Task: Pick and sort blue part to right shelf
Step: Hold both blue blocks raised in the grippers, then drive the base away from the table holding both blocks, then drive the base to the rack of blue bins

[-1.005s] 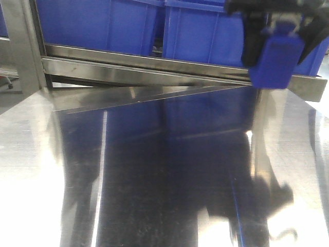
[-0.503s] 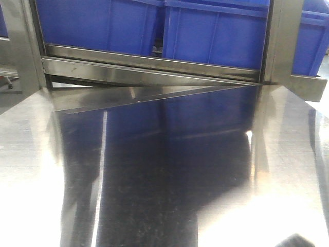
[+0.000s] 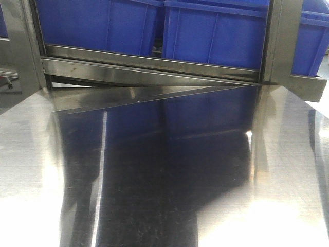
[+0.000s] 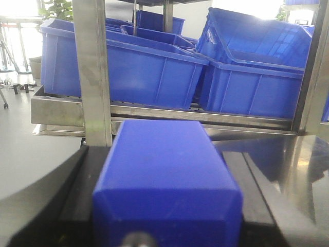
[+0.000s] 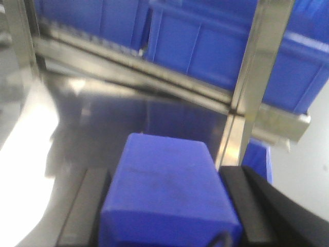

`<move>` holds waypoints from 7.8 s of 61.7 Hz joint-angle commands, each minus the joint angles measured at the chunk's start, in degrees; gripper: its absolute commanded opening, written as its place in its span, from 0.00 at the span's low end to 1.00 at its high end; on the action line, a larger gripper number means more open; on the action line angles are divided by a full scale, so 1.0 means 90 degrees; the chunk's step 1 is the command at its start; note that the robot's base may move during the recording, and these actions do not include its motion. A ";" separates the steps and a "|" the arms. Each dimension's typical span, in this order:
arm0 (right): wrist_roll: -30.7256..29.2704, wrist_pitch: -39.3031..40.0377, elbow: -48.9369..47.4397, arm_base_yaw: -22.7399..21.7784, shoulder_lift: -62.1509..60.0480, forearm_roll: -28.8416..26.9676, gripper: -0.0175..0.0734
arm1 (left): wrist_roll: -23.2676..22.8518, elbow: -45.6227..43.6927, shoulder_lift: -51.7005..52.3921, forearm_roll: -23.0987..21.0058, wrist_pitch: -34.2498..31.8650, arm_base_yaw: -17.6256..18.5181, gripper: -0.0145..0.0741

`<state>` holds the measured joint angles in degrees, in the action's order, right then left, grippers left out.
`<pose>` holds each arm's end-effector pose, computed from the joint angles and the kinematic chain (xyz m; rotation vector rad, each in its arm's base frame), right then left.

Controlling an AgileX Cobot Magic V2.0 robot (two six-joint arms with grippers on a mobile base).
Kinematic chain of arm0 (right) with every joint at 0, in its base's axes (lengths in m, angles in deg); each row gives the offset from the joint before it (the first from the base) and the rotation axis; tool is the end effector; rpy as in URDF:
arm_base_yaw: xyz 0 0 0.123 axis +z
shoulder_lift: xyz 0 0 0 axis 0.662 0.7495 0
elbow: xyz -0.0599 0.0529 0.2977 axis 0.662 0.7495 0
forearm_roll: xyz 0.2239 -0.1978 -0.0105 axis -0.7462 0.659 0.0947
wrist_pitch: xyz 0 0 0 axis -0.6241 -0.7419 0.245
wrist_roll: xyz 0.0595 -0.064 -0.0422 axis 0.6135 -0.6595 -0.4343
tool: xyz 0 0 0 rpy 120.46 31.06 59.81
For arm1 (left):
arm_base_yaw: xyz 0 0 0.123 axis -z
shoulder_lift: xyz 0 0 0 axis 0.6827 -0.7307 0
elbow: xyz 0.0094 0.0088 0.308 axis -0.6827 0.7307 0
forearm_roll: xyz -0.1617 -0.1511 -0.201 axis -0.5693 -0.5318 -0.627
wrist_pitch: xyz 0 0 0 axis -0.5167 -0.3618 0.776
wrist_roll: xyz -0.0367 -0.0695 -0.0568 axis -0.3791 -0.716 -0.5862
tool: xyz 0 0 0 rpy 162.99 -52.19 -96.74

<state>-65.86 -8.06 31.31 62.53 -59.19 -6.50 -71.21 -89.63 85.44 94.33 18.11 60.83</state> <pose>0.0663 0.0187 0.3264 -0.2860 1.6616 0.1979 0.0297 -0.0003 0.3427 0.1319 1.5561 -0.2133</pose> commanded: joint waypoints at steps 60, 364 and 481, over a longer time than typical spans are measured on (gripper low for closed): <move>-0.0085 0.1531 -0.0183 -0.0007 -0.0128 0.0203 0.40 | 0.0004 -0.0170 -0.0069 0.0054 -0.0510 0.0043 0.54; -0.0085 0.1503 -0.0173 -0.0007 -0.0143 0.0203 0.40 | 0.0004 -0.0170 -0.0084 0.0030 -0.0485 -0.0038 0.54; -0.0085 0.1502 -0.0173 -0.0007 -0.0143 0.0203 0.40 | 0.0004 -0.0170 -0.0084 0.0005 -0.0485 -0.0084 0.54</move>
<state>-66.16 -0.11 31.31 62.53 -61.26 -5.47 -71.21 -89.63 85.44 94.28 18.77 60.06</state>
